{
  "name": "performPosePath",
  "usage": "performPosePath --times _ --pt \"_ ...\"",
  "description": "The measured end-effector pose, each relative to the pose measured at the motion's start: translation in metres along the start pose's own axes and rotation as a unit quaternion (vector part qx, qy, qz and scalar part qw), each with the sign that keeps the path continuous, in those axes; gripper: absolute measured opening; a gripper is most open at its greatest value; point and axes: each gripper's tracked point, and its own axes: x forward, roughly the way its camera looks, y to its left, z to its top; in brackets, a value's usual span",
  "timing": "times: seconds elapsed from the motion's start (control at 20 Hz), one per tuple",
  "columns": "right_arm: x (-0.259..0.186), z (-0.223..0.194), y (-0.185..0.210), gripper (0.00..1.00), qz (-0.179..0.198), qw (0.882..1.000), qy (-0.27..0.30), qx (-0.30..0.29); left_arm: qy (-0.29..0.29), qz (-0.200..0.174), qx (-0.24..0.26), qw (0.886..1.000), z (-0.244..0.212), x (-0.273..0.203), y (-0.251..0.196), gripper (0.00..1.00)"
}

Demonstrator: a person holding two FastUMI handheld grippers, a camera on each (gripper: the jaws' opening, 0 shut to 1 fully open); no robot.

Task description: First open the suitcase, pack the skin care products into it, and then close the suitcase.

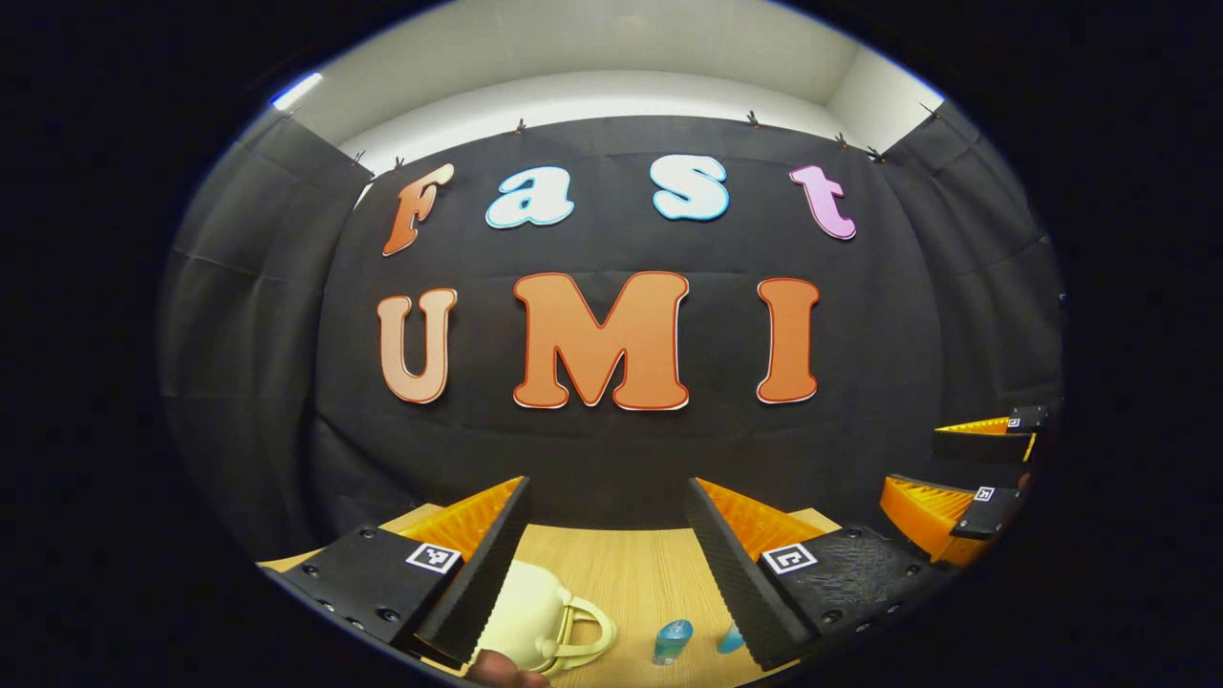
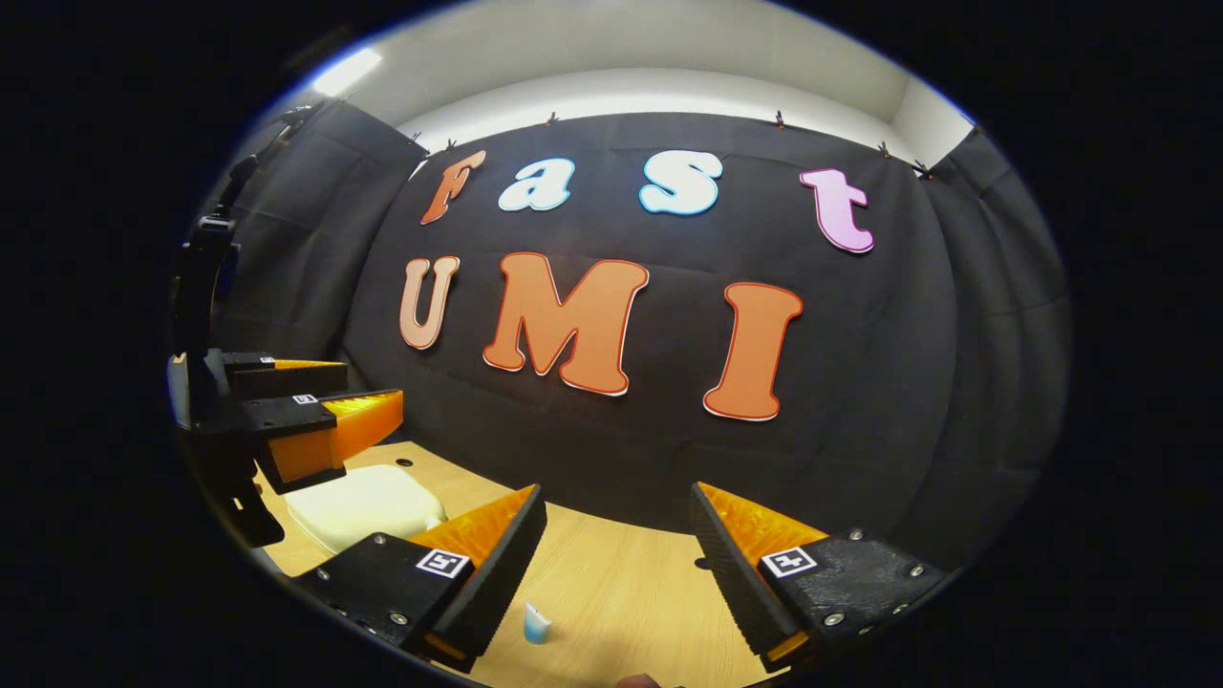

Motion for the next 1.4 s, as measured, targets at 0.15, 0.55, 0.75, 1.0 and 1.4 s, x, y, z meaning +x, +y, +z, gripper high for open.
performPosePath --times 0.15,0.55,0.75,1.0,1.4 --pt "0.005 -0.002 -0.002 0.95 0.011 1.000 -0.006 0.004 -0.004 0.009 0.008 1.000 -0.004 0.001 -0.006 0.99" --pt "0.013 -0.010 -0.002 0.95 0.026 1.000 -0.003 0.001 0.014 0.023 0.075 0.997 -0.030 0.007 -0.003 1.00" --pt "0.016 -0.020 -0.003 0.95 0.006 1.000 0.005 0.006 0.051 -0.001 0.173 0.984 -0.076 0.009 0.010 1.00" --pt "0.013 -0.030 0.000 0.95 -0.021 0.999 0.025 -0.001 0.096 -0.052 0.282 0.953 -0.145 0.007 0.019 0.99" --pt "0.011 -0.038 -0.013 0.95 -0.048 0.998 0.040 -0.002 0.142 -0.117 0.415 0.891 -0.251 0.020 0.022 0.97"
